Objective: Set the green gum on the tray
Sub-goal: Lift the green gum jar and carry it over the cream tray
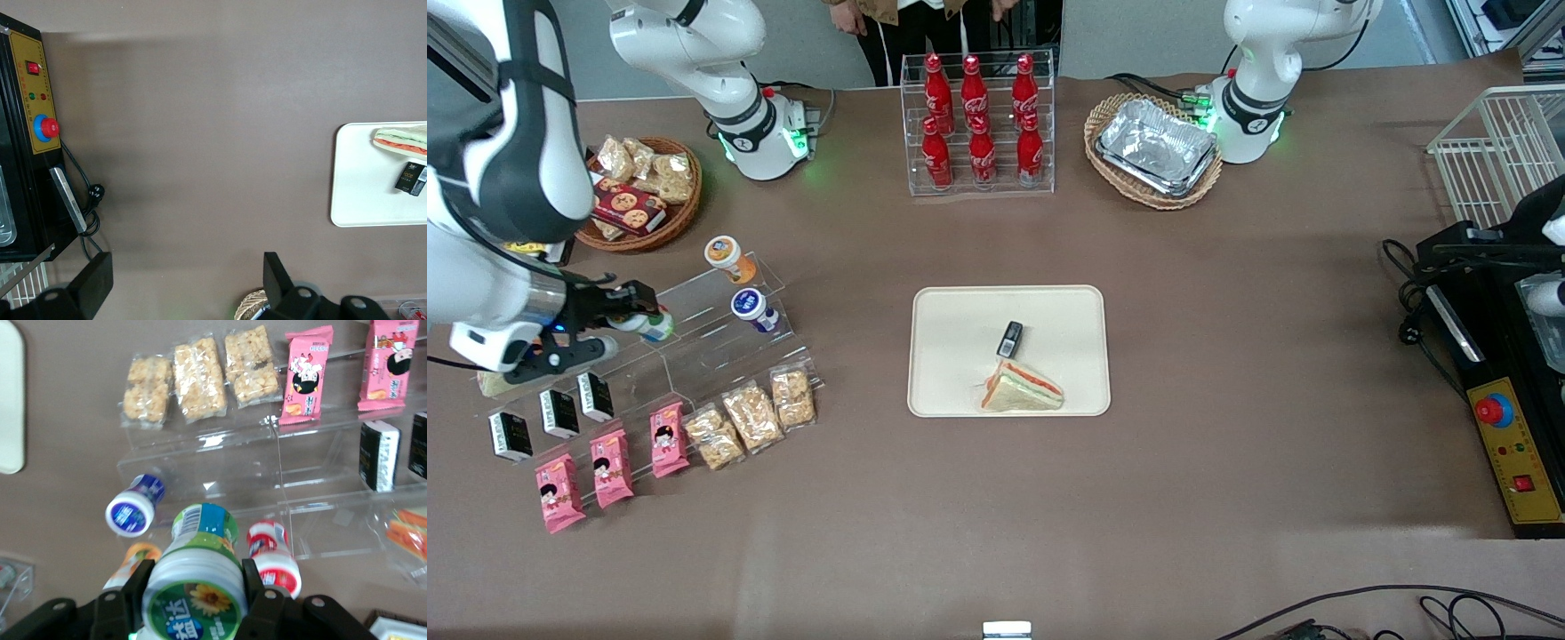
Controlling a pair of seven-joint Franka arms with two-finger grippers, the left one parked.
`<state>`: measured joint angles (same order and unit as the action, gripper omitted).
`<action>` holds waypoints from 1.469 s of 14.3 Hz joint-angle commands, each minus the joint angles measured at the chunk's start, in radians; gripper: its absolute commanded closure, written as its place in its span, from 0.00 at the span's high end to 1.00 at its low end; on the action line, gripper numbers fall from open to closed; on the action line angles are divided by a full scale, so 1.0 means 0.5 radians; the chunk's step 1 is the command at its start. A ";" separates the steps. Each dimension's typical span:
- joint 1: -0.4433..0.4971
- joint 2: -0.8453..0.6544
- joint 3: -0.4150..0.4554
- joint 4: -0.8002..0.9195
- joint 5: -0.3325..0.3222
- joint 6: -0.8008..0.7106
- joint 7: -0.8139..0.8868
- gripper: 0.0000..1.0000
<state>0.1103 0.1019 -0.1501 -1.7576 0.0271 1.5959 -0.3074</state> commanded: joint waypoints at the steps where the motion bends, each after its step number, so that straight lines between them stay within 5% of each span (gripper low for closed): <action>1: 0.009 0.032 -0.006 0.379 -0.005 -0.421 0.050 0.28; 6: 0.022 0.032 0.039 0.509 0.062 -0.621 0.255 0.28; 12: 0.031 0.029 0.484 0.509 0.120 -0.645 0.918 0.29; 15: 0.052 0.054 0.616 0.505 0.286 -0.572 1.243 0.29; 21: 0.279 0.121 0.650 0.343 0.348 -0.205 1.491 0.29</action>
<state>0.1984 0.1408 0.1719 -1.5497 0.1729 1.4026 0.3408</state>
